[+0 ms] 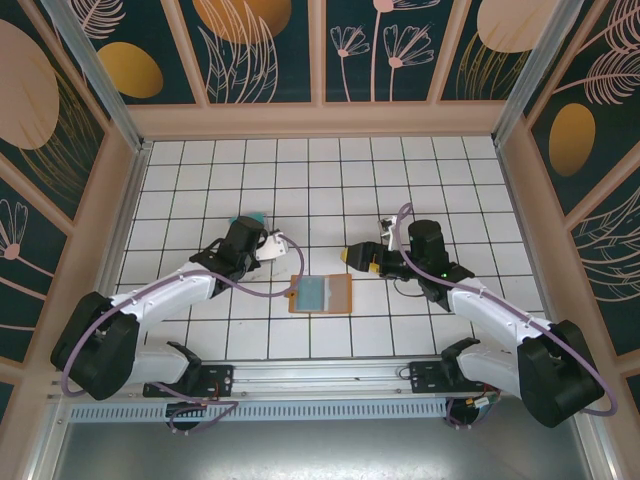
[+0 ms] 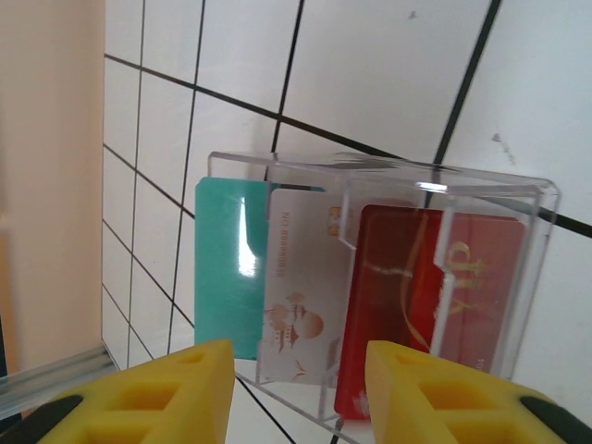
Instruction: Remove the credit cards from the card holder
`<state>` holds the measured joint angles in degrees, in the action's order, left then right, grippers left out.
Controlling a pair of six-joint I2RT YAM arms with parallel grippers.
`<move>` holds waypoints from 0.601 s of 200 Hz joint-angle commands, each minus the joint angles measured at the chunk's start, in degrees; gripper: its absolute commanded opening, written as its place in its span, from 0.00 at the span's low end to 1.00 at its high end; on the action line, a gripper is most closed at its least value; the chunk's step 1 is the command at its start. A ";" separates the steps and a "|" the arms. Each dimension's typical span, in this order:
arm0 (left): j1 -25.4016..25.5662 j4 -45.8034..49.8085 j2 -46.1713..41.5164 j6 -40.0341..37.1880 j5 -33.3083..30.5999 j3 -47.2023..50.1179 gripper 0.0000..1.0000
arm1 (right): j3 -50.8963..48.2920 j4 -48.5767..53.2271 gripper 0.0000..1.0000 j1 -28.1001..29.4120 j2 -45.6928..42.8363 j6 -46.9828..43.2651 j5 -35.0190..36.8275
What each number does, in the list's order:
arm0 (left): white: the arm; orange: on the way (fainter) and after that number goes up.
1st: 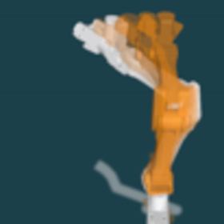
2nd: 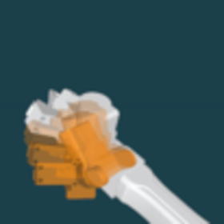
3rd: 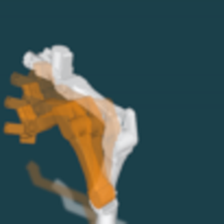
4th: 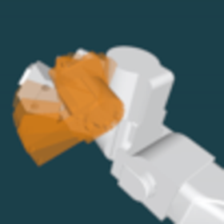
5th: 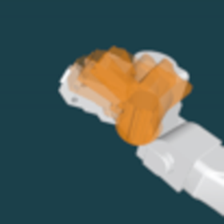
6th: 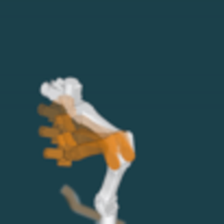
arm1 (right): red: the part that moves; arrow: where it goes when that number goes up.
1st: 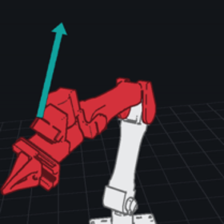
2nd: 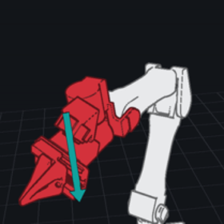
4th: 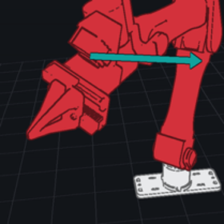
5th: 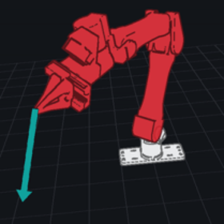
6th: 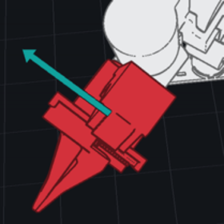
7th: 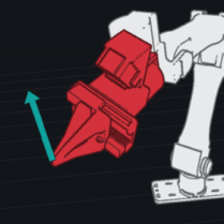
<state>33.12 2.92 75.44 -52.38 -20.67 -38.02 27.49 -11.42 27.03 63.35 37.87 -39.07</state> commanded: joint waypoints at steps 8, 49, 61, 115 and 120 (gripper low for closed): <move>-0.42 -1.44 0.24 1.66 -0.36 -1.41 0.46 | -0.59 -1.98 0.99 -0.38 -1.25 0.19 -0.92; -0.36 -0.04 -1.22 9.11 2.14 -5.68 0.87 | -0.59 -1.64 0.99 -0.35 -1.14 0.02 -0.58; -0.37 0.00 -1.52 14.33 2.00 -8.01 0.98 | -0.38 -0.87 0.99 -0.20 -0.78 -0.28 0.05; -0.39 13.72 0.20 44.02 1.48 -23.28 0.96 | 1.69 5.60 0.89 3.96 3.97 -2.73 10.20; -0.36 15.05 0.24 47.04 2.15 -24.45 0.93 | 1.85 6.05 0.85 4.00 4.73 -2.71 10.87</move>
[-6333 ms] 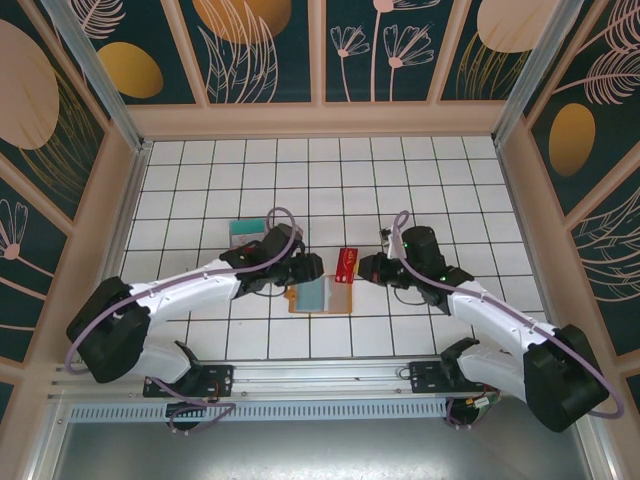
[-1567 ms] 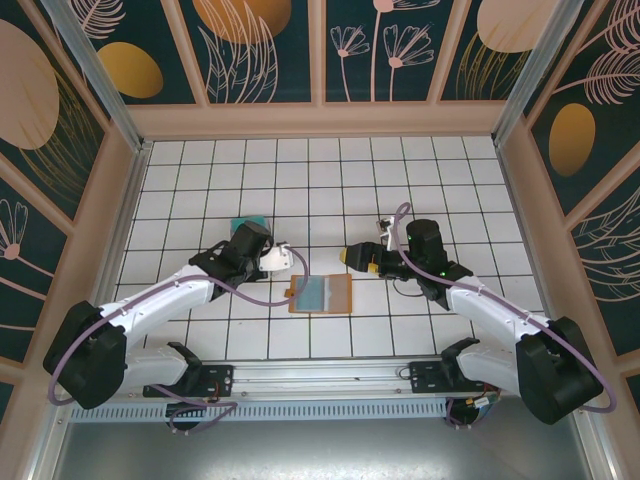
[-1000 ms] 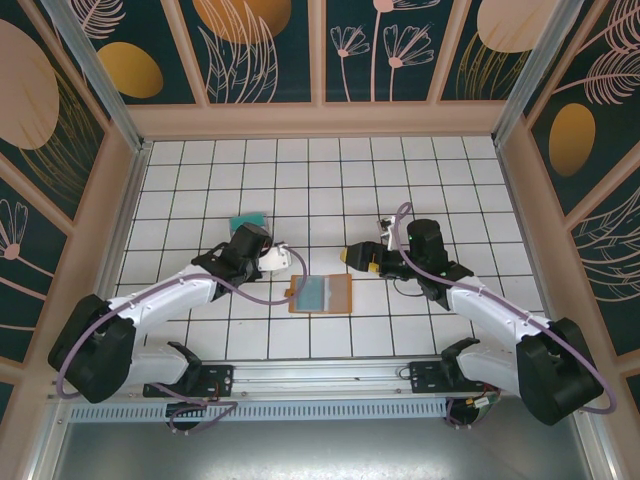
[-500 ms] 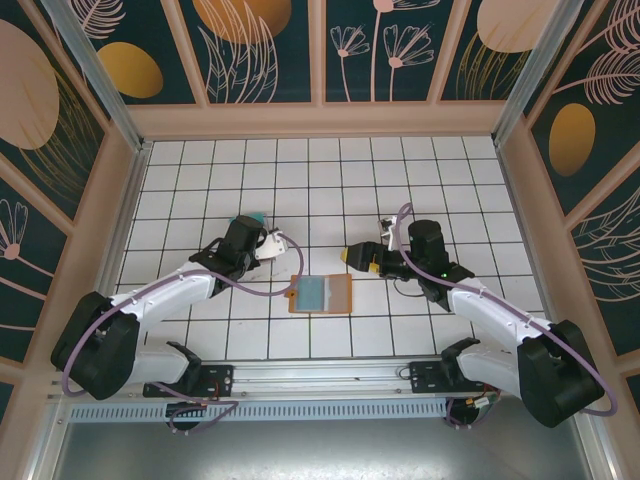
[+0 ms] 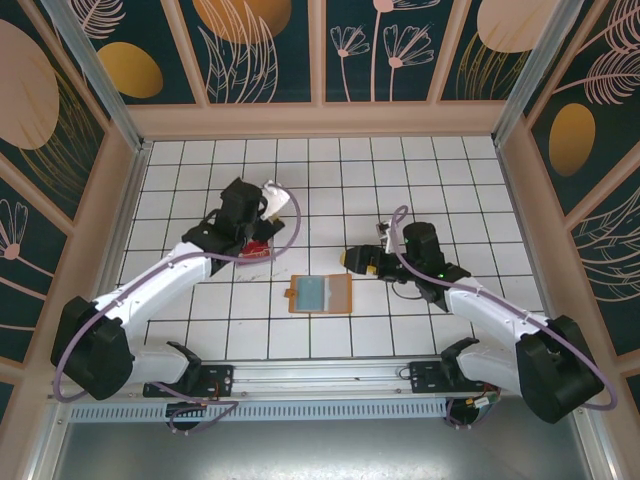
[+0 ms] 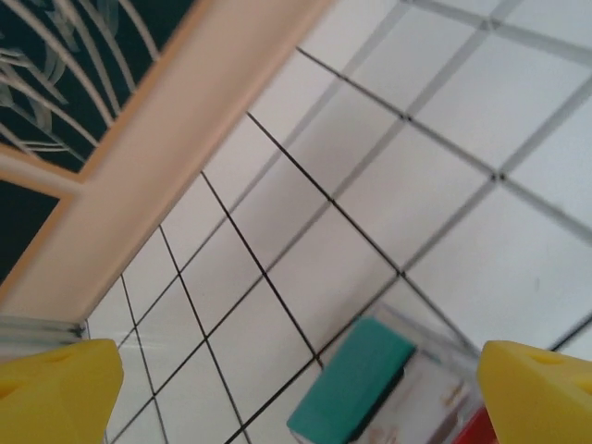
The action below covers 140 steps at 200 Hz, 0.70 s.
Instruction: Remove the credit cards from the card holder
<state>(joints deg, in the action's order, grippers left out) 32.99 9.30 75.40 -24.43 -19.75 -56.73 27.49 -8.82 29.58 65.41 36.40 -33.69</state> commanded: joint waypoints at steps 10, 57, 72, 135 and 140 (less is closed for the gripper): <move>-0.26 10.90 0.53 25.23 1.58 -7.44 0.88 | 2.13 3.85 0.79 2.83 4.40 -1.46 6.07; -0.21 16.67 0.04 47.25 12.49 -8.04 0.67 | 2.07 6.08 0.47 7.14 10.01 -0.76 12.41; -0.22 14.82 -1.53 52.98 16.37 -4.98 0.61 | 1.96 7.11 0.40 8.06 11.23 -0.55 13.92; 1.14 1.57 -9.19 74.78 27.72 13.78 0.53 | 0.38 5.56 0.25 10.27 14.84 0.77 14.97; 1.74 1.24 -9.06 75.73 28.02 14.53 0.52 | 0.46 5.43 0.24 10.39 15.27 0.85 15.05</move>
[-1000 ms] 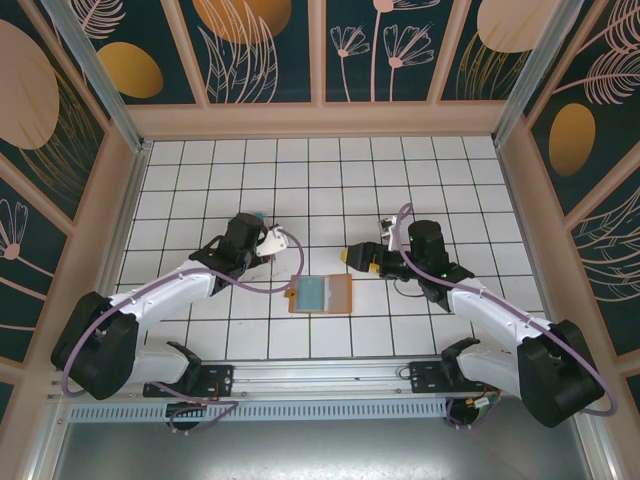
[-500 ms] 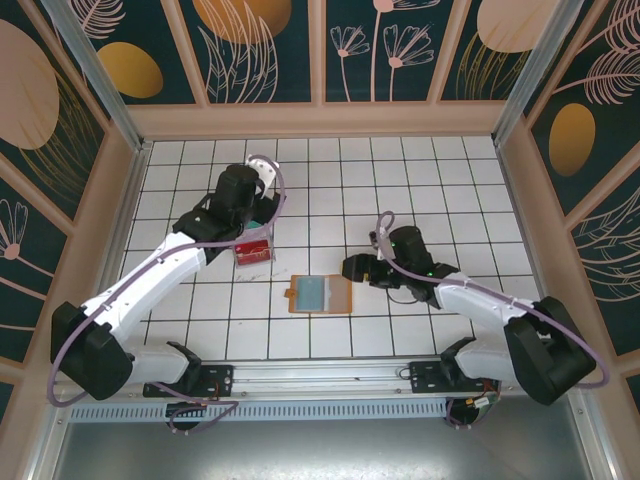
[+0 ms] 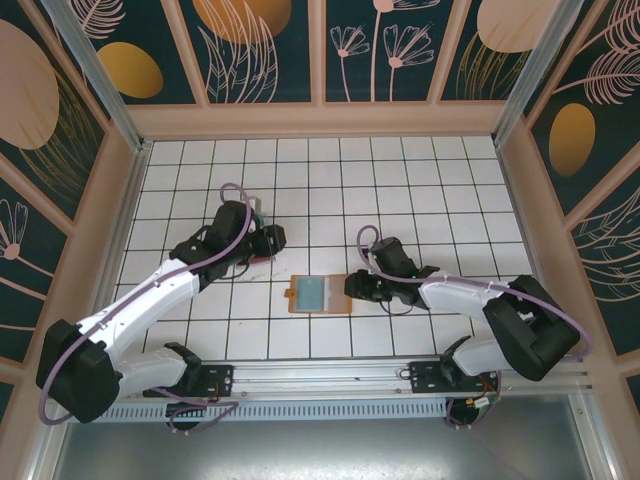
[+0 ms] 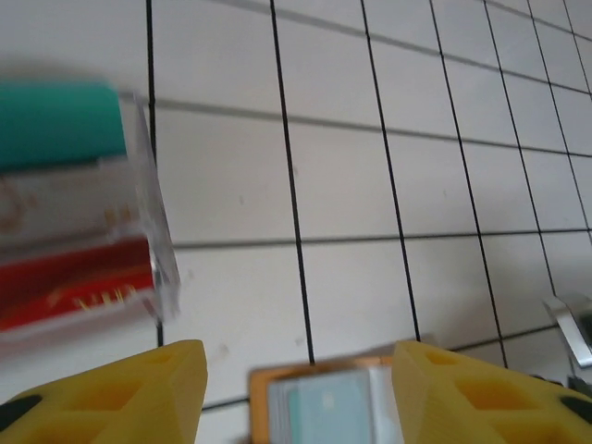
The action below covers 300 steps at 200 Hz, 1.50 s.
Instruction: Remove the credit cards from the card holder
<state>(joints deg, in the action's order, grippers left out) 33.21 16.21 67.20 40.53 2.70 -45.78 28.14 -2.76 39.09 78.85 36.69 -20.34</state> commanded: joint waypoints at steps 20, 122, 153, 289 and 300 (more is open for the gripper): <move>4.97 -8.21 0.43 13.79 6.10 6.58 0.45 | -0.28 -1.34 0.18 1.33 3.18 0.75 1.70; 11.52 -9.52 13.34 17.04 4.30 8.07 0.37 | -1.16 -2.11 0.00 2.00 3.33 1.98 2.85; 11.94 -10.37 14.91 17.03 5.08 8.46 0.37 | -1.28 -2.18 0.00 2.04 3.17 1.96 2.85; 14.09 -16.49 20.60 16.01 12.38 7.05 0.46 | -0.81 -2.55 0.00 2.31 3.90 1.94 2.32; 14.36 -17.17 20.66 15.93 13.03 6.70 0.47 | -0.81 -2.61 0.00 2.31 3.98 1.90 2.32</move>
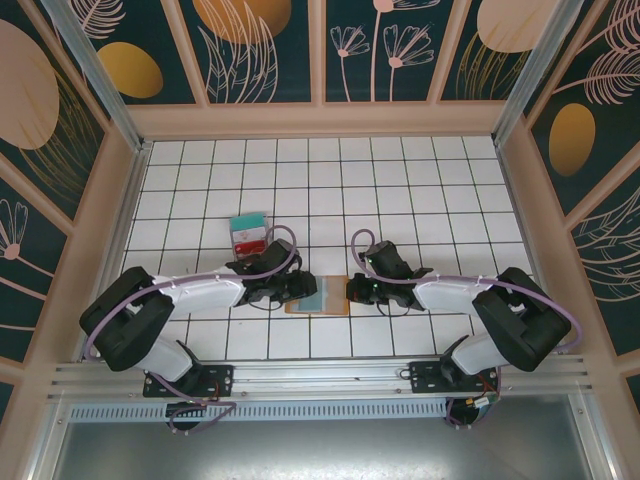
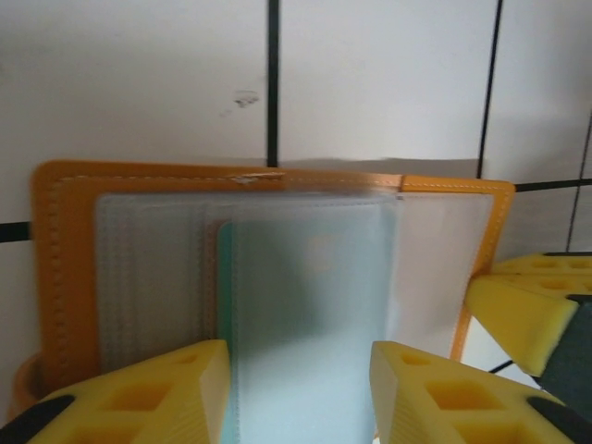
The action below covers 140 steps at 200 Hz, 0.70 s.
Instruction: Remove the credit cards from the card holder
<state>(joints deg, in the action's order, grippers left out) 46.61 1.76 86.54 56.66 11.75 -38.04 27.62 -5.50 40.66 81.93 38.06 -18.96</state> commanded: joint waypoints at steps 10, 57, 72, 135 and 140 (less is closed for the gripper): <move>1.07 -2.73 1.22 -0.39 4.14 -1.60 0.48 | -0.28 0.12 0.00 0.73 1.02 0.52 0.94; 1.58 -3.61 1.57 -1.18 6.47 -3.77 0.49 | -0.45 -0.36 0.00 0.80 1.39 0.69 0.99; 2.17 -4.01 1.96 -1.93 7.52 -4.92 0.48 | -0.57 -0.49 0.00 0.78 1.39 0.76 1.11; 3.98 -4.30 1.48 -4.68 9.83 -9.09 0.41 | -0.55 -0.33 0.00 0.57 1.42 1.14 1.91; 3.97 -2.99 1.04 -5.16 8.52 -9.28 0.40 | -0.55 -0.26 0.00 0.55 1.48 1.04 1.91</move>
<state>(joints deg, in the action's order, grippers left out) 50.48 -3.46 88.77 54.54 22.04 -45.36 27.62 -6.26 40.95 82.56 38.33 -18.90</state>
